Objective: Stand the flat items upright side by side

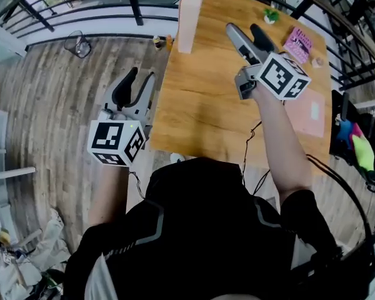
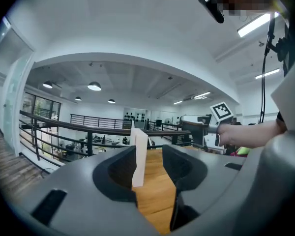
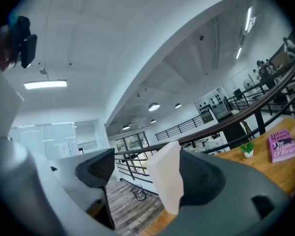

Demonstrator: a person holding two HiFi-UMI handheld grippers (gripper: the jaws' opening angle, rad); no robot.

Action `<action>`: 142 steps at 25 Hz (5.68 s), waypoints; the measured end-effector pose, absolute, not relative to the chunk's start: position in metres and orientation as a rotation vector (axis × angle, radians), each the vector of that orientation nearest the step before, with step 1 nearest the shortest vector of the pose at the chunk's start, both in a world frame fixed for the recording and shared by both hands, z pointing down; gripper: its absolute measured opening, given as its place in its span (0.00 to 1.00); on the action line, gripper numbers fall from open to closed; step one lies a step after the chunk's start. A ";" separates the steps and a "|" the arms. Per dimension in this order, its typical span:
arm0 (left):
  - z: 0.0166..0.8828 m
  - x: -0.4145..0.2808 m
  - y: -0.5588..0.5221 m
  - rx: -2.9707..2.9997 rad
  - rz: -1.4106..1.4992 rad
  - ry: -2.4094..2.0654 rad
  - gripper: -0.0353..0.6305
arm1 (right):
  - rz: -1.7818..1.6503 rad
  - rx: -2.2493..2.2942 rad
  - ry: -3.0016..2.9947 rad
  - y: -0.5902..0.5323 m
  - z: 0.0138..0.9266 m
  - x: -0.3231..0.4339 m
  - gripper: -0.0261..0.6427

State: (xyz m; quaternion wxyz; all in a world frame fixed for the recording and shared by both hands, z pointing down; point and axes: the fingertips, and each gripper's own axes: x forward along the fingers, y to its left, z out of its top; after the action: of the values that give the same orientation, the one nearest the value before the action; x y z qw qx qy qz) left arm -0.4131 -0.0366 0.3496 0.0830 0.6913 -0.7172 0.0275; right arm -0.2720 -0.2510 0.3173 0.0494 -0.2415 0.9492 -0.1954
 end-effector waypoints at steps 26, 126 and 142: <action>0.292 -0.142 -0.164 2.489 0.061 -1.780 0.33 | -0.059 -1.194 2.815 -0.238 0.242 0.134 0.08; 0.717 0.118 -0.206 1.897 1.497 -0.573 0.40 | 2.452 -0.465 3.437 -0.334 0.461 0.217 0.43; 0.619 0.075 -0.224 2.103 1.050 -0.926 0.40 | 2.540 -0.104 3.223 -0.282 0.438 0.149 0.42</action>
State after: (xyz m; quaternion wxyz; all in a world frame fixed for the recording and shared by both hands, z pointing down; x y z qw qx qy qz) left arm 0.0751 -0.2242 0.6192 0.3028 0.7934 -0.3492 0.3962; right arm 0.1494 -0.2824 0.4380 -0.4632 -0.0225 0.6959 0.5484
